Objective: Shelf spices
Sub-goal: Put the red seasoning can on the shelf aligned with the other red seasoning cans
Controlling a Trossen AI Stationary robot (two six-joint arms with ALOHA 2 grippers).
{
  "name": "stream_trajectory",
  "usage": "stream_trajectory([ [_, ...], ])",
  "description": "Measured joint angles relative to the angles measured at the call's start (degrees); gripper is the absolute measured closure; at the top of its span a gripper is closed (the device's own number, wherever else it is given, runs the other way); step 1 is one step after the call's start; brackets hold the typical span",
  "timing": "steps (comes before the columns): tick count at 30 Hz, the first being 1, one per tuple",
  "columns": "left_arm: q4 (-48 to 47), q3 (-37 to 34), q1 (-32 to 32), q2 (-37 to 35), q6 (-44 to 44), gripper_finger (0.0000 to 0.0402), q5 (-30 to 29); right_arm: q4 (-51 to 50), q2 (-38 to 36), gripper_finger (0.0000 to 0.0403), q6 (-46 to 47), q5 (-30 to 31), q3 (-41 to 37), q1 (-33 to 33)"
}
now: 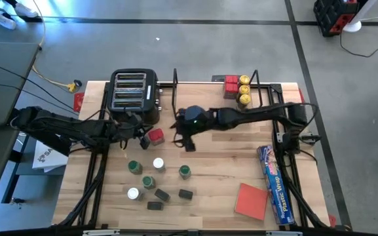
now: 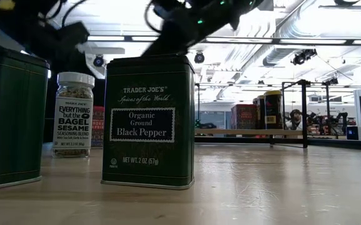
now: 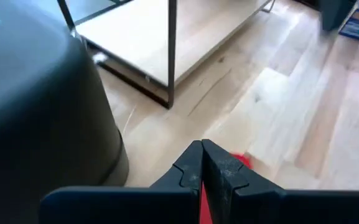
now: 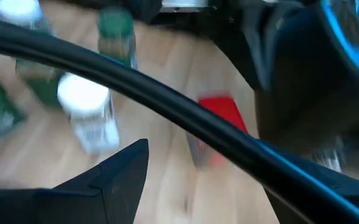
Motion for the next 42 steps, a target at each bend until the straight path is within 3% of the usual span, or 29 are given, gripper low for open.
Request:
stream_trajectory([
  [3, -8.10, 5.41, -0.88, -0.63, 0.04, 0.0399, -0.53, 3.38, 4.32, 0.0119, -0.09, -3.18, 3.23, 0.09],
  [7, -17.60, 10.87, -2.04, -1.03, -1.33, 0.0399, -1.47, 1.84, 11.31, 0.0119, -0.56, -6.15, 13.14, -0.24],
  [14, -30.37, 14.18, -3.60, -1.23, -7.15, 0.0399, -1.30, -14.30, 23.90, 0.0119, -5.21, -6.02, 32.34, -1.30],
  [18, -40.76, 14.74, -4.51, -1.70, -14.91, 0.0399, -1.53, -17.96, 29.04, 0.0119, -4.57, -5.72, 38.30, -2.64],
  [22, -45.46, 14.74, -5.55, -1.80, -19.92, 0.0399, -2.79, -18.59, 31.20, 0.0119, -4.60, -5.68, 39.61, -3.58],
  [29, -45.57, 14.74, -7.07, -1.77, -20.31, 0.0399, -5.54, -21.15, 32.29, 0.0122, -4.59, -6.44, 39.70, -3.83],
  [37, -45.55, 14.74, -7.96, -1.77, -20.78, 0.0399, -7.21, -20.65, 32.29, 0.0200, -3.62, -6.80, 39.70, -3.83],
  [42, -45.57, 14.74, -9.17, -1.77, -21.93, 0.0399, -6.94, -25.17, 30.98, 0.0199, -2.81, -4.71, 39.70, -3.73],
])
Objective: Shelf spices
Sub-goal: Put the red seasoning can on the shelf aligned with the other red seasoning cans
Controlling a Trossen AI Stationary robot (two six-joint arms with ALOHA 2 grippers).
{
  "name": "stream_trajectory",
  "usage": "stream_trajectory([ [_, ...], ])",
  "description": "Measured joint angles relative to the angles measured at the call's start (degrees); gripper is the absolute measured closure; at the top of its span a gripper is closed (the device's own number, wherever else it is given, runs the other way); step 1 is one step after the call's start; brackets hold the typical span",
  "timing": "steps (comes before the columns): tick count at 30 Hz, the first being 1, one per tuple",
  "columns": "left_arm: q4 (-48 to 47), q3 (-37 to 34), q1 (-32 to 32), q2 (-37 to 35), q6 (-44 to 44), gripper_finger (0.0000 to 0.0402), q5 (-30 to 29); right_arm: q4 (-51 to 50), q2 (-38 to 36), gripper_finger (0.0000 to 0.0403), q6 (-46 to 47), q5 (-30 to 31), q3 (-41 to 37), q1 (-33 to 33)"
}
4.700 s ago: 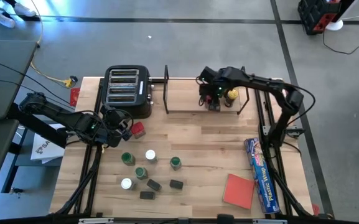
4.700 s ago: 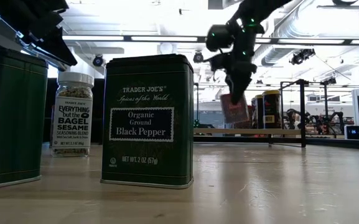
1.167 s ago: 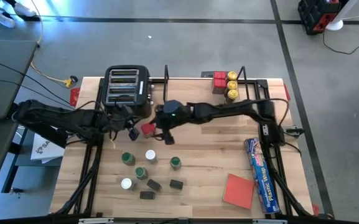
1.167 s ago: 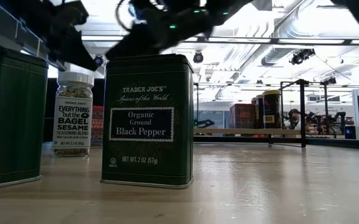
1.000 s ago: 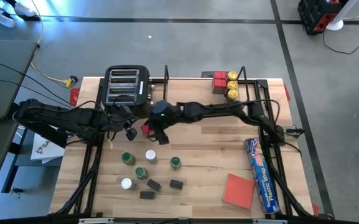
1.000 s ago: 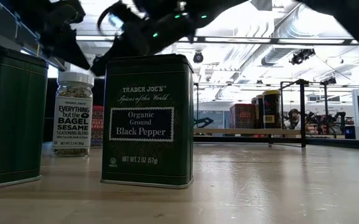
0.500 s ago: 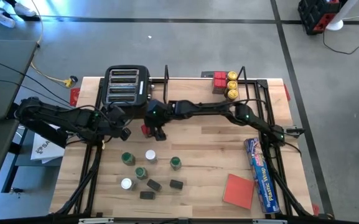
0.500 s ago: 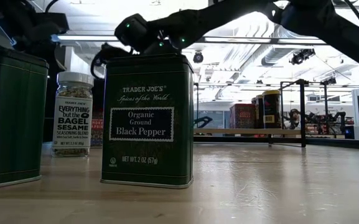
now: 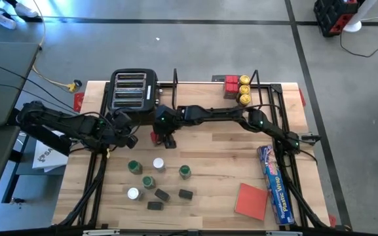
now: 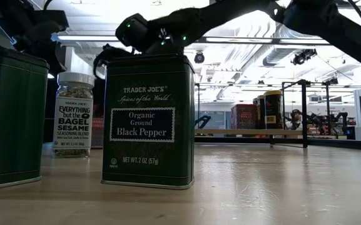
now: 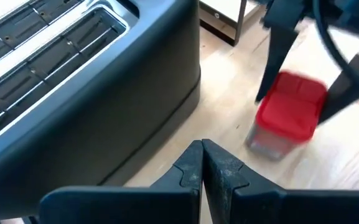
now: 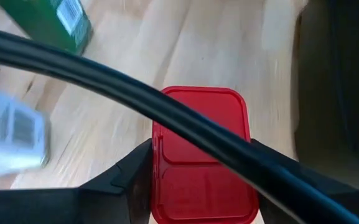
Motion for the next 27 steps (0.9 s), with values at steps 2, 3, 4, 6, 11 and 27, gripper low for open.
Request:
stream_trajectory([
  [2, 0.02, 0.00, -0.68, 0.00, -0.31, 0.0399, 0.02, -4.86, -2.02, 0.0199, 0.00, 0.42, -0.07, -0.01],
  [3, 0.02, 0.00, -1.01, 0.00, -0.42, 0.0399, 0.03, -7.29, -3.55, 0.0199, -0.54, 0.50, -0.11, -0.04],
  [4, 0.04, 0.00, -1.33, 0.00, -0.76, 0.0399, -0.02, -9.79, -5.18, 0.0199, -1.42, 0.52, -0.13, -0.04],
  [6, 0.04, 0.00, -1.92, 0.00, -1.26, 0.0399, -0.36, -14.89, -9.25, 0.0199, -3.74, 0.52, -0.11, -0.04],
  [11, 0.04, 0.00, -3.20, 0.01, -1.56, 0.0399, -1.94, -28.24, -16.17, 0.0199, -8.43, 1.28, -0.63, -0.77],
  [27, 0.54, 0.00, -5.39, 0.04, -1.79, 0.0399, -6.72, -19.17, -46.02, 0.0199, -2.17, 13.53, -45.03, -15.47],
])
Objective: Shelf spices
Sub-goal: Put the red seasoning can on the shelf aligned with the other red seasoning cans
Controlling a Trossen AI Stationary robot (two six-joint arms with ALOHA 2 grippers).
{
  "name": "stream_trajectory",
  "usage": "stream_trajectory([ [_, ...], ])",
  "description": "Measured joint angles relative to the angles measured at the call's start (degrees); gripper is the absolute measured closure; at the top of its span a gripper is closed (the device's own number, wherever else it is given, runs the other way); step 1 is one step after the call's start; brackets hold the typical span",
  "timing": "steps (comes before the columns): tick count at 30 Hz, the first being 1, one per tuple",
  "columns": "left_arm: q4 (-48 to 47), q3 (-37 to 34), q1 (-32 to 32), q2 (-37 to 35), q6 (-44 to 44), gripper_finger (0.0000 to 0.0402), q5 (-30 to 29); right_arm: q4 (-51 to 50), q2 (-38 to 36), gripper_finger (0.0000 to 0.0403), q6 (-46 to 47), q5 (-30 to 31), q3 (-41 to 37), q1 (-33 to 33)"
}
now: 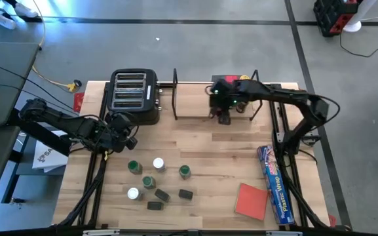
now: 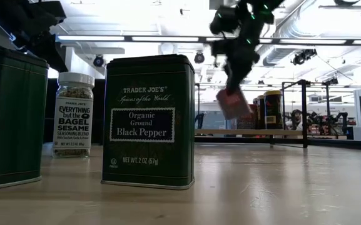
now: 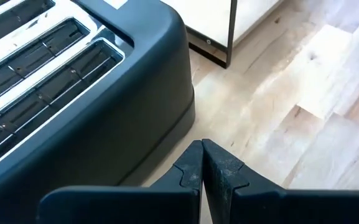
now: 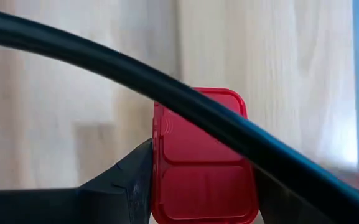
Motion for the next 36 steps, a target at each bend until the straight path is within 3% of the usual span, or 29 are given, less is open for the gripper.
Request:
stream_trajectory([
  [6, 0.72, 0.00, 0.02, 0.05, 0.01, 0.0399, -0.70, 5.81, -4.55, 0.0196, 0.41, -0.12, -8.36, -4.43],
  [10, 1.59, 0.02, 0.02, 0.05, 0.02, 0.0399, -0.68, 6.77, -4.39, 0.0162, -0.24, 1.43, -8.99, -5.49],
  [27, 1.88, 0.02, 0.02, 0.05, 0.01, 0.0399, -0.39, 2.52, -4.37, 0.0145, -5.24, 22.03, -9.02, -5.41],
  [36, 2.62, 0.02, 0.02, 0.07, 0.03, 0.0399, -0.33, -4.08, -4.37, 0.0145, -4.71, 22.29, -3.14, -2.92],
])
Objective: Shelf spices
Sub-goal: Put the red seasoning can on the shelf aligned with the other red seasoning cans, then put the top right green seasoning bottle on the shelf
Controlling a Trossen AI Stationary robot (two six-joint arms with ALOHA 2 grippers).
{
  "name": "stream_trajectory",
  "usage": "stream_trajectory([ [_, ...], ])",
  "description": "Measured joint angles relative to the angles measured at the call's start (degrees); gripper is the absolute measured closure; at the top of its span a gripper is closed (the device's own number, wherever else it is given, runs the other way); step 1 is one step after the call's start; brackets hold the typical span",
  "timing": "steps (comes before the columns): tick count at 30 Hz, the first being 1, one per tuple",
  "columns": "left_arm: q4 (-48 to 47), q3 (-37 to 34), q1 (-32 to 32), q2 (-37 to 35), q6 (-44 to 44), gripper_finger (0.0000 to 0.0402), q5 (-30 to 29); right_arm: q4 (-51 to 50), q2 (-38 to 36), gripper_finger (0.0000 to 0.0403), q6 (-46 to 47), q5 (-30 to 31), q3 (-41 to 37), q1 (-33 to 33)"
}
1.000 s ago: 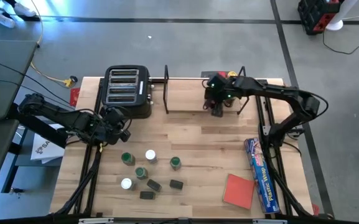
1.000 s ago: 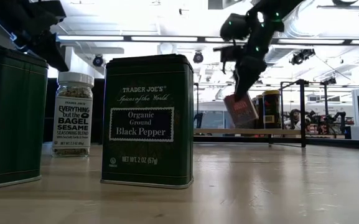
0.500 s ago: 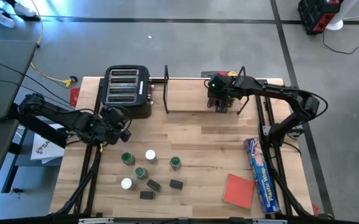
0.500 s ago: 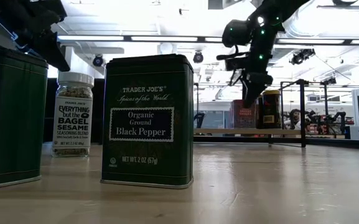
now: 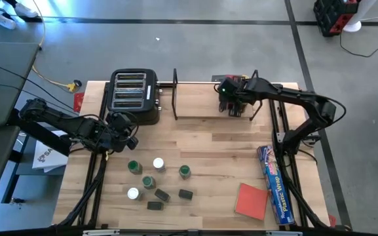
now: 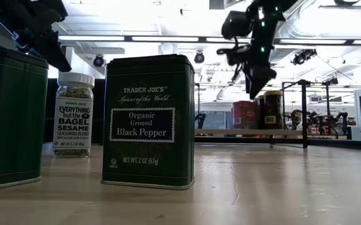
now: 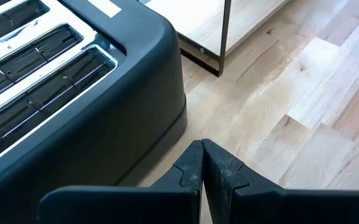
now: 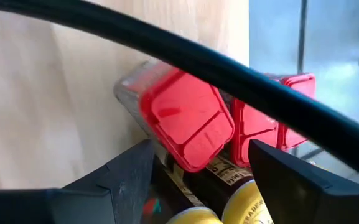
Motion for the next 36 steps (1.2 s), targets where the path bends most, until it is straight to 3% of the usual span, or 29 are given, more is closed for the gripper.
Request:
stream_trajectory([
  [6, 0.35, 0.00, 0.00, 0.00, -0.02, 0.0399, 0.10, 1.12, 0.14, 0.0187, 5.12, -18.58, 5.17, -0.53],
  [9, 0.35, 0.00, 0.00, 0.00, 0.00, 0.0399, -0.02, 3.38, 1.69, 0.0236, 7.76, -21.92, 5.17, -1.05],
  [14, 0.34, 0.00, 0.00, 0.00, 0.00, 0.0399, -0.23, 5.07, 6.89, 0.0327, 9.18, -20.60, 5.17, -0.78],
  [19, 0.33, 0.00, 0.00, 0.00, 0.02, 0.0399, -0.28, 4.85, 10.85, 0.0394, 10.30, -11.88, 5.17, -0.49],
  [24, 0.33, 0.00, 0.00, 0.00, 0.04, 0.0399, -0.31, 4.58, 12.33, 0.0393, 12.19, -6.59, 5.15, -1.27],
  [36, 0.33, 0.00, 0.00, 0.00, 0.07, 0.0399, -0.50, 7.60, 12.16, 0.0392, 12.50, -6.12, 5.15, -2.53],
])
